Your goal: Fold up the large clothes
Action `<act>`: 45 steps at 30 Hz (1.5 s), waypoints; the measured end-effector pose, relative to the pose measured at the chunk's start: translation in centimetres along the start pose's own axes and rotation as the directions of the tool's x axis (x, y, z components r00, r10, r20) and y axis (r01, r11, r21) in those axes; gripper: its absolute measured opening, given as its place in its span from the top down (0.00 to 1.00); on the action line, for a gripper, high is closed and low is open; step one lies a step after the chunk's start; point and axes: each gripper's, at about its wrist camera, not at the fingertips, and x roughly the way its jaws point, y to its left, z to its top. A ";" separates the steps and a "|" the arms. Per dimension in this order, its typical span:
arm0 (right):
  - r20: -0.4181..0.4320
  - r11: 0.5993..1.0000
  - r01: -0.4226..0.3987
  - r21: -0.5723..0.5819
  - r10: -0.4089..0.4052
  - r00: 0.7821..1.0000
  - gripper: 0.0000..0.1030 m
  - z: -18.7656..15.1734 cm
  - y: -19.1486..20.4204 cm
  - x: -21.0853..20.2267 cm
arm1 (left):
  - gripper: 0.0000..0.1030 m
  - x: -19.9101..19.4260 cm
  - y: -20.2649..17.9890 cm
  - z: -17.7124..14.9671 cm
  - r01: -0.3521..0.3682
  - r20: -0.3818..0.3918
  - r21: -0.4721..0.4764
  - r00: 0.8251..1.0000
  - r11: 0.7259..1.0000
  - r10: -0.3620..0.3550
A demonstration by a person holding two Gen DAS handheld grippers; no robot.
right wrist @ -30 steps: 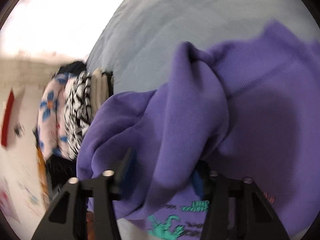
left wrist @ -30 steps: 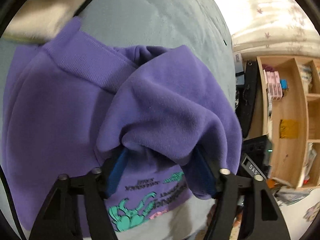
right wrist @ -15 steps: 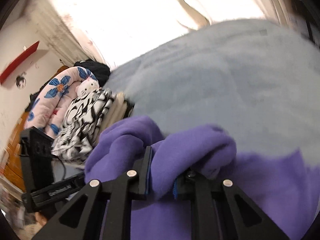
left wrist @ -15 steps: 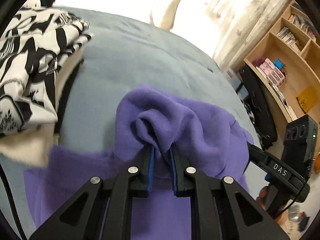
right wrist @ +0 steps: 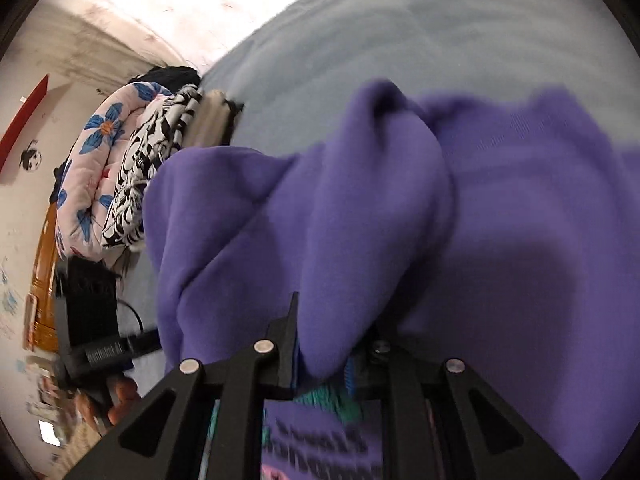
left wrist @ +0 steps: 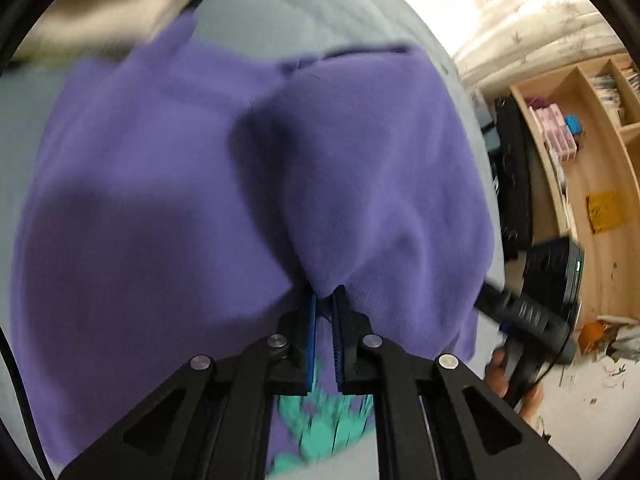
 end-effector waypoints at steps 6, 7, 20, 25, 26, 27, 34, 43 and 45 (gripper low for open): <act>-0.015 0.995 -0.051 0.086 0.053 0.999 0.82 -1.9 -1.8 -0.8 | 0.96 -0.5 1.4 -3.1 0.018 -0.029 -0.009 0.999 1.000 -0.018; -0.013 0.995 -0.048 0.084 0.049 0.999 0.80 -2.1 -1.7 -1.0 | 0.93 -0.9 1.1 -2.8 0.005 -0.033 0.006 0.999 1.000 -0.005; -0.006 0.997 -0.031 0.064 0.032 0.999 0.67 -1.9 -0.2 -0.9 | 0.34 -4.6 -2.6 7.1 -0.066 0.154 0.064 0.986 0.996 0.055; 0.008 0.998 -0.029 0.057 0.029 1.000 0.67 -1.9 0.2 -0.1 | 0.98 -0.7 -3.1 7.7 -0.101 0.083 0.076 0.992 0.992 0.095; 0.014 0.998 -0.028 0.051 0.027 1.000 0.67 -2.0 0.3 0.1 | 0.95 -0.2 -2.5 7.4 -0.113 0.060 0.056 0.992 0.992 0.109; 0.016 0.999 -0.025 0.041 0.024 1.000 0.73 -1.9 0.4 0.1 | 0.96 -0.3 -1.9 7.0 -0.115 0.076 0.038 0.991 0.993 0.112; 0.091 0.998 0.052 -0.033 -0.049 0.995 0.93 -3.7 0.5 -3.4 | 0.97 -3.9 1.1 -0.1 -0.042 0.154 -0.014 0.987 0.999 0.044; 0.117 0.987 0.134 -0.090 -0.124 0.985 0.93 -5.6 0.4 -4.2 | 0.95 -3.0 3.8 -2.4 0.020 0.163 -0.057 0.987 0.998 -0.011; 0.106 0.974 0.200 -0.108 -0.188 0.976 0.93 -5.6 0.2 -3.7 | 0.90 -2.2 2.7 -2.2 -0.034 0.153 -0.032 0.987 0.999 0.039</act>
